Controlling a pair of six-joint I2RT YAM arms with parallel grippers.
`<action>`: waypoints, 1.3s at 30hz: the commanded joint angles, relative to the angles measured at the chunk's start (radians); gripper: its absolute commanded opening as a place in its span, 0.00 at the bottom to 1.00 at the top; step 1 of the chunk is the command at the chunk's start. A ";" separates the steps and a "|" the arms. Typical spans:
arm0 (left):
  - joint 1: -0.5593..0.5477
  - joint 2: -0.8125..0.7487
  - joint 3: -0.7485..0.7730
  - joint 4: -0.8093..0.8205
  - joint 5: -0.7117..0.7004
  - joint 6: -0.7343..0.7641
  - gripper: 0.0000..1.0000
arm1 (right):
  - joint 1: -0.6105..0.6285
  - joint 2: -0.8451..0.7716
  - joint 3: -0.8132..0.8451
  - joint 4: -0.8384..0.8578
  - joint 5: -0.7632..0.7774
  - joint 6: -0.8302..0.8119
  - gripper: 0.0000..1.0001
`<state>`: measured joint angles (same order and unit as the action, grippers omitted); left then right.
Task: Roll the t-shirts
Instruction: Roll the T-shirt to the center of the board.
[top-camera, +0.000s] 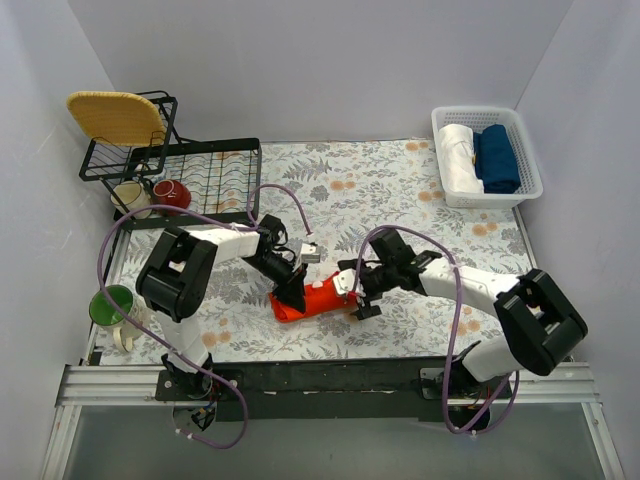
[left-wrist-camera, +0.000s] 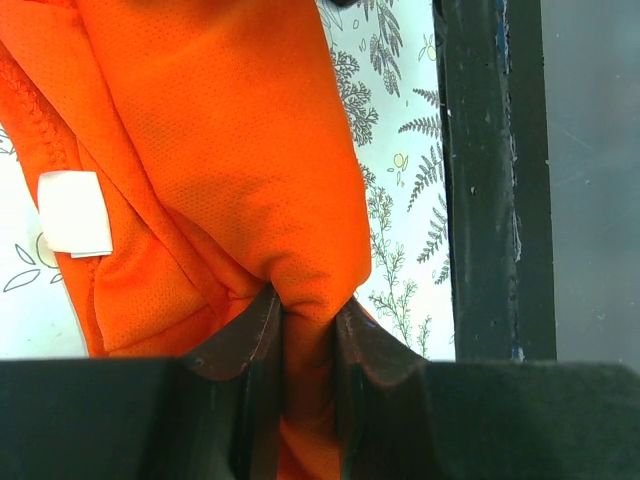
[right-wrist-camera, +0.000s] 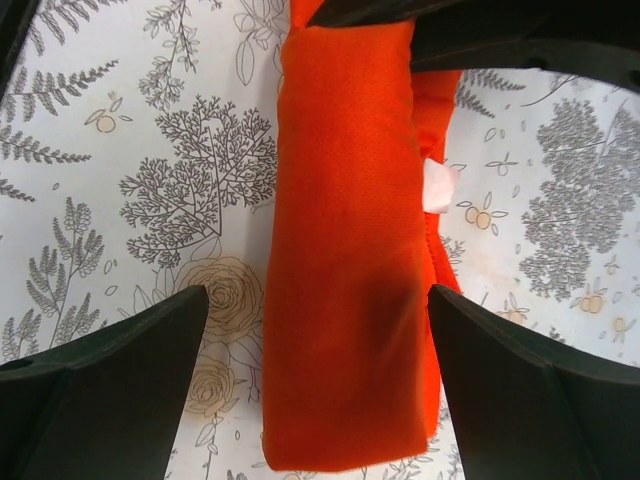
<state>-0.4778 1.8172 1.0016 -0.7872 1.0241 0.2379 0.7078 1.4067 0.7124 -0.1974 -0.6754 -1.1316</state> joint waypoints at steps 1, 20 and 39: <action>0.015 0.011 0.031 -0.014 0.034 0.034 0.08 | 0.016 0.070 -0.022 0.171 0.054 0.080 0.99; -0.015 -0.409 -0.254 0.376 -0.266 -0.015 0.56 | 0.021 0.250 0.171 -0.011 0.103 0.133 0.07; -0.074 -0.262 -0.227 0.243 -0.338 -0.279 0.00 | 0.019 0.193 0.144 -0.101 0.142 0.213 0.06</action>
<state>-0.5385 1.5307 0.7448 -0.4576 0.6952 0.0284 0.7136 1.6409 0.8680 -0.1829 -0.5423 -0.9272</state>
